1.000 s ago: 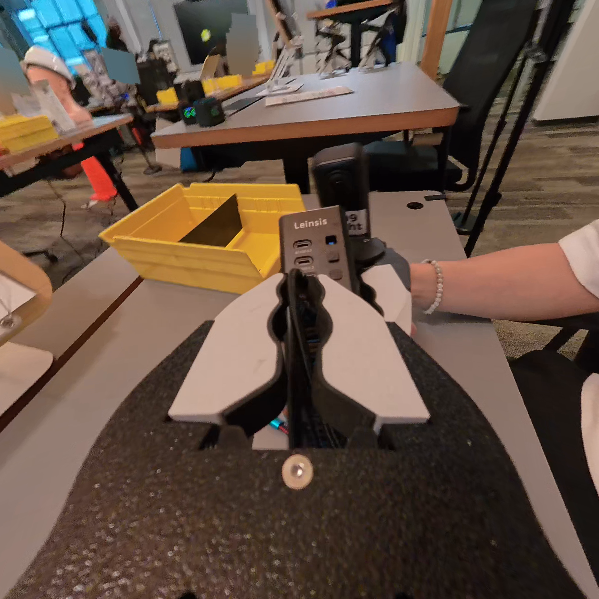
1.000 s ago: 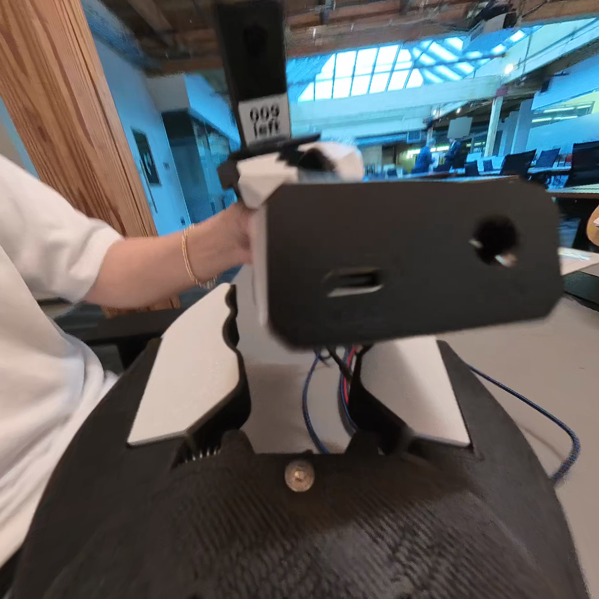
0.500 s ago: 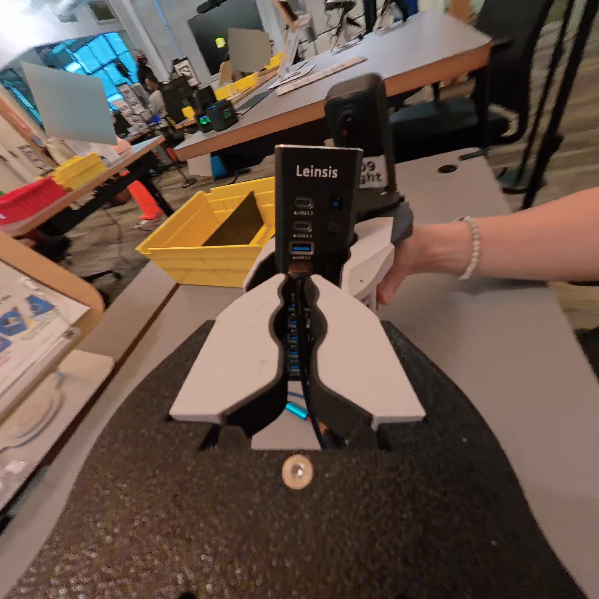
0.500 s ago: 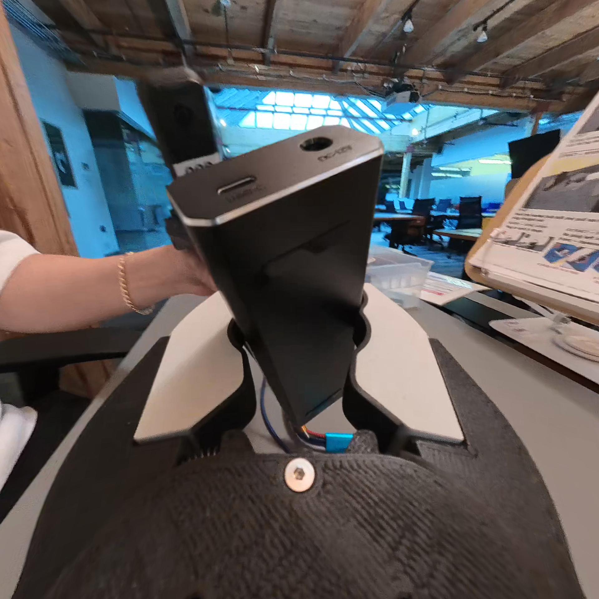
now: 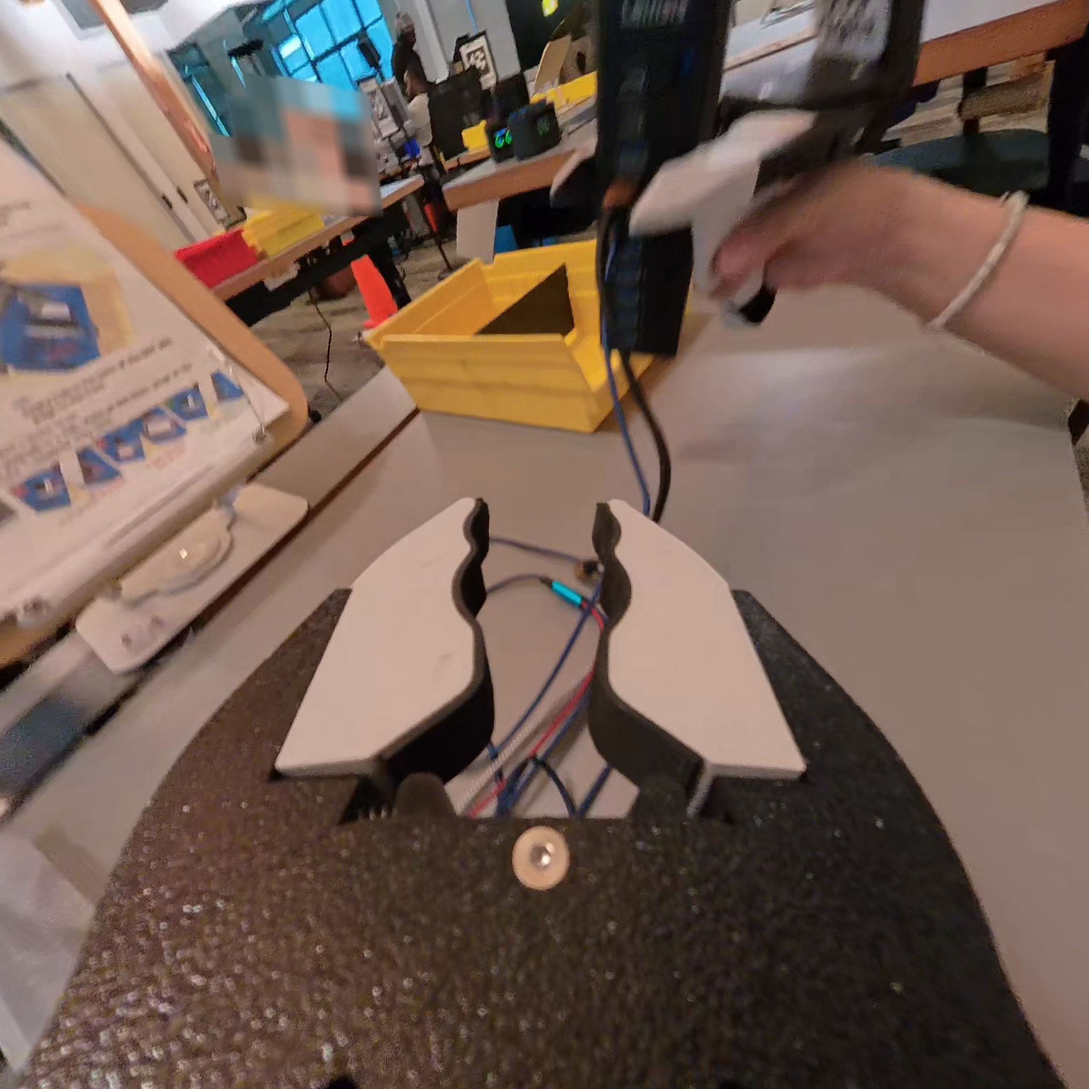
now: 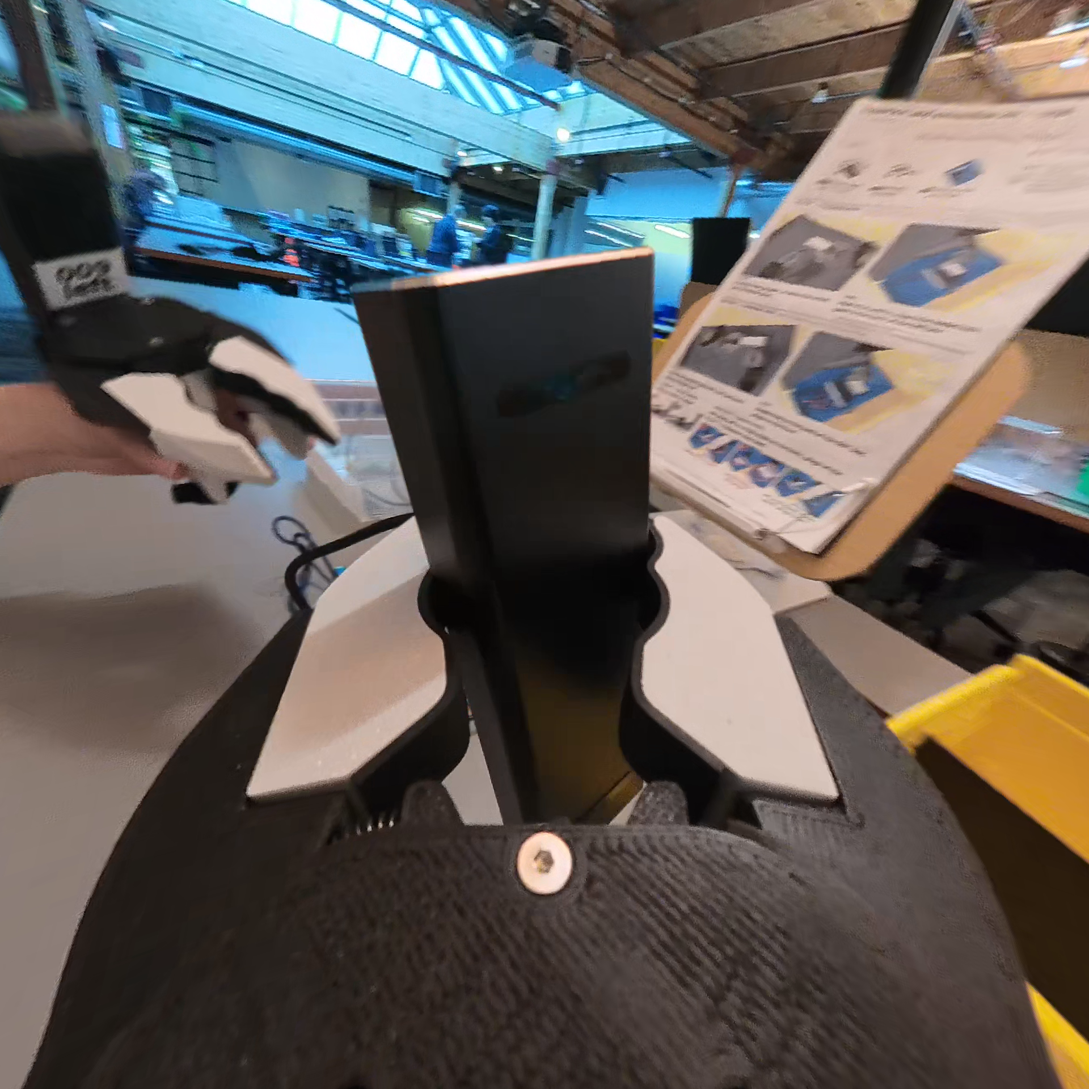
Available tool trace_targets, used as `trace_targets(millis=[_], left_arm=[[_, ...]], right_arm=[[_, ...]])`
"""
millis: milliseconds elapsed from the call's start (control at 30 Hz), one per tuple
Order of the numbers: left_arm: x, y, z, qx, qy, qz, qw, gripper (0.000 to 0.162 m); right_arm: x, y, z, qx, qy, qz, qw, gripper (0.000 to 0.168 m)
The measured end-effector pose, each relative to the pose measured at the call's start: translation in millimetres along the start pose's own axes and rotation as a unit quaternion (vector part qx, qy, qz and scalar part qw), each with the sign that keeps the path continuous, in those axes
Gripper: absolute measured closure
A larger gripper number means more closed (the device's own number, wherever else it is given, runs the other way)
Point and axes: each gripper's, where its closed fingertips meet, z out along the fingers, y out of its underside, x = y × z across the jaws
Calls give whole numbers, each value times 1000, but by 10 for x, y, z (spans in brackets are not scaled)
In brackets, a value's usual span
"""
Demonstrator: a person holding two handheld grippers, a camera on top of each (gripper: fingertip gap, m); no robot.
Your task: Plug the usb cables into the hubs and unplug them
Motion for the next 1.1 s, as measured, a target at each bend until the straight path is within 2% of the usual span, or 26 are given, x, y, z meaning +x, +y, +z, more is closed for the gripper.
trace_targets(millis=[133,267,433,533,600,667,900,1000,1100], left_arm=[[27,437,-178,-1,-14,-55,998,128],[-47,708,-266,12,-42,-88,995,129],[-273,817,-338,52,-102,-121,986,130],[-378,730,-434,104,-134,-130,977,133],[-412,672,-504,137,-145,-130,971,134],[-448,661,-552,152,-151,-141,967,135],[-393,574,-660,199,-131,-133,962,139],[-387,542,-725,219,-141,-124,958,140],[-403,521,-791,239,-147,-126,952,143]], right_arm=[[366,-353,-337,-4,76,-39,996,105],[765,-1050,-615,9,134,-76,988,106],[1096,-2009,-767,17,158,-118,980,105],[1393,-2140,-783,-38,175,-136,974,106],[1608,-1988,-773,-70,184,-122,973,105],[1768,-1644,-753,-100,184,-113,971,106],[1929,170,-631,-177,172,26,969,107],[1961,790,-615,-258,189,9,947,110],[1975,1112,-604,-333,180,-25,925,111]])
